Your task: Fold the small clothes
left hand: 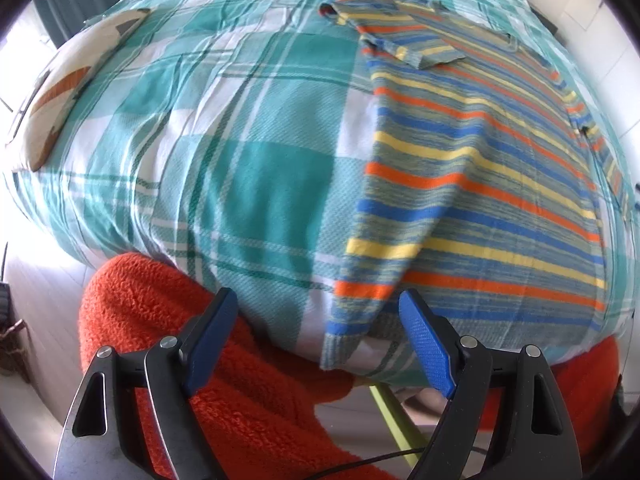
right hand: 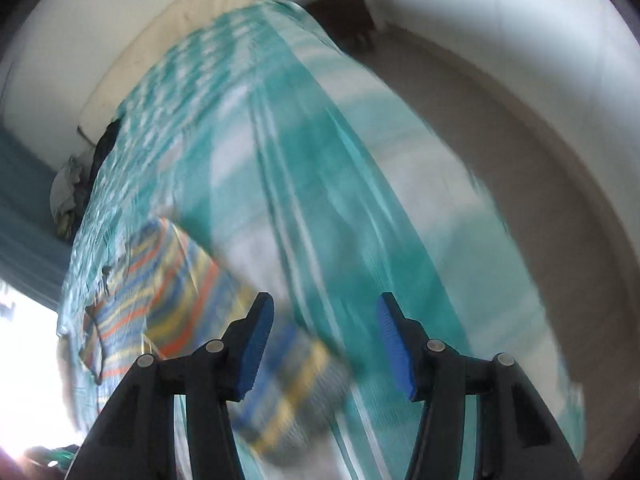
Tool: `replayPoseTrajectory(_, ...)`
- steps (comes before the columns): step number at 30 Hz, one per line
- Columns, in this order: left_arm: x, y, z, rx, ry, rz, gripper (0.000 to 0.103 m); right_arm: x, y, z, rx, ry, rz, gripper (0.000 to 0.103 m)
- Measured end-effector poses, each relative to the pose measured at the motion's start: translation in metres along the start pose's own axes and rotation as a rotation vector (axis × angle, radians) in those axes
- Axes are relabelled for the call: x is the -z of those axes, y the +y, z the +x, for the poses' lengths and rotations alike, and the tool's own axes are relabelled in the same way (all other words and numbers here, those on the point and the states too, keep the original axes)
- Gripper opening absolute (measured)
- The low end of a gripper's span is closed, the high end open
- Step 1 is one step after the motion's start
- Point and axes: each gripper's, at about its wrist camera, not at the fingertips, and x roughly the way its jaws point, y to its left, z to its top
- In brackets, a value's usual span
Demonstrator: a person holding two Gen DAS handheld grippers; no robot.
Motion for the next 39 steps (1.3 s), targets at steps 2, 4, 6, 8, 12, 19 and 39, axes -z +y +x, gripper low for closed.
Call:
replayPoseTrajectory(2,0.002,-0.005,-0.004,0.004,-0.006,0.012,0.084,0.025,-0.013,0.009,-0.049,0.039,0.070,0.053)
replayPoseTrajectory(4,0.003,-0.008,-0.005,0.002,-0.006,0.023,0.085,0.036,-0.010,0.016,-0.065,0.019,0.071,0.053)
replayPoseTrajectory(6,0.005,-0.008,-0.006,0.001,-0.002,0.023,0.084,0.037,-0.003,0.025,-0.039,-0.007,0.060,0.031)
replayPoseTrajectory(8,0.007,-0.007,-0.011,-0.002,-0.012,0.018,0.084,0.033,0.005,0.031,-0.007,0.005,0.014,0.003)
replayPoseTrajectory(12,0.016,0.000,-0.023,-0.024,-0.060,0.009,0.087,0.030,0.016,0.009,0.188,-0.105,-0.144,0.003)
replayPoseTrajectory(19,0.019,0.003,-0.024,-0.030,-0.065,0.020,0.087,0.043,0.035,0.002,0.304,-0.136,-0.212,0.026)
replayPoseTrajectory(39,-0.156,-0.107,-0.012,0.053,-0.306,0.616,0.098,0.216,0.088,-0.059,0.146,-0.165,-0.260,0.046)
